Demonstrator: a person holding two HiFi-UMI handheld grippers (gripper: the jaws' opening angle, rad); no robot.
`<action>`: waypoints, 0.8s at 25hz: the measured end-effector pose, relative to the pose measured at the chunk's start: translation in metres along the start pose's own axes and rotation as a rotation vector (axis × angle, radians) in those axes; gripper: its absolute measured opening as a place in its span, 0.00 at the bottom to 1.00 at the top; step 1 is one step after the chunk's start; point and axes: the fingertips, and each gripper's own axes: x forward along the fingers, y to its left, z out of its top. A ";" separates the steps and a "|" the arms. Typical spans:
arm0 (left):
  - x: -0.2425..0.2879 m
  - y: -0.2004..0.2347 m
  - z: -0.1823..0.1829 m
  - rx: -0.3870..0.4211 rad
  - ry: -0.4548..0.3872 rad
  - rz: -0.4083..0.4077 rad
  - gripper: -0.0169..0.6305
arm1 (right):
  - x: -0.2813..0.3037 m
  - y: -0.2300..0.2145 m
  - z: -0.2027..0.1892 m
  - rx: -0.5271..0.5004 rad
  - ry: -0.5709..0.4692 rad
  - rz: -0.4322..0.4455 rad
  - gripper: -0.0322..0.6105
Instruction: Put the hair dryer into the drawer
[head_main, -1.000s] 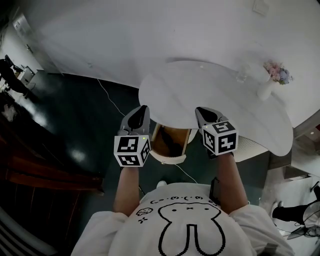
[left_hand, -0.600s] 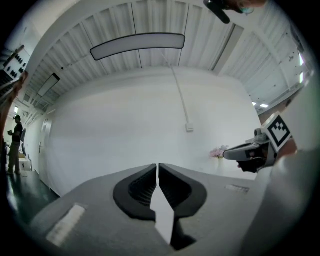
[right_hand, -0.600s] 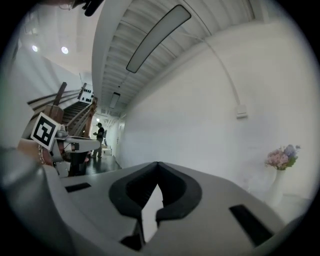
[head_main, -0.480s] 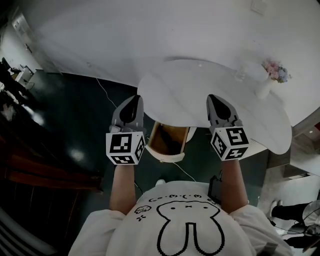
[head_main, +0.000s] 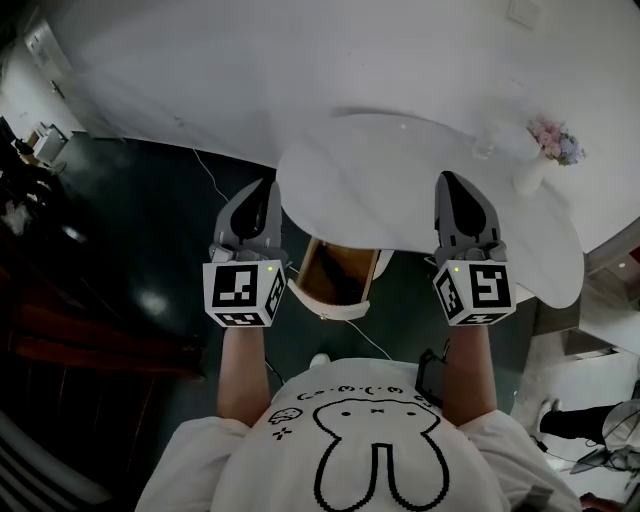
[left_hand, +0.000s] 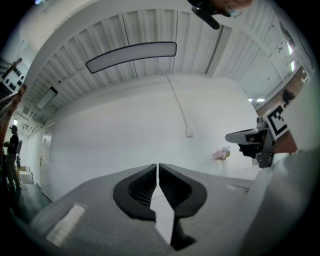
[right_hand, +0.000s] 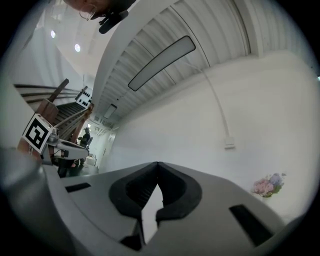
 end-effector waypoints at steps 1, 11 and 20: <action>0.000 0.001 0.001 0.001 -0.004 0.004 0.06 | 0.000 -0.001 0.001 -0.003 -0.004 -0.002 0.05; 0.004 0.010 0.008 0.027 -0.025 0.021 0.06 | 0.001 -0.002 -0.002 -0.031 0.002 -0.007 0.05; 0.010 0.011 0.018 0.054 -0.049 0.029 0.06 | 0.006 -0.002 0.000 -0.066 0.004 -0.001 0.05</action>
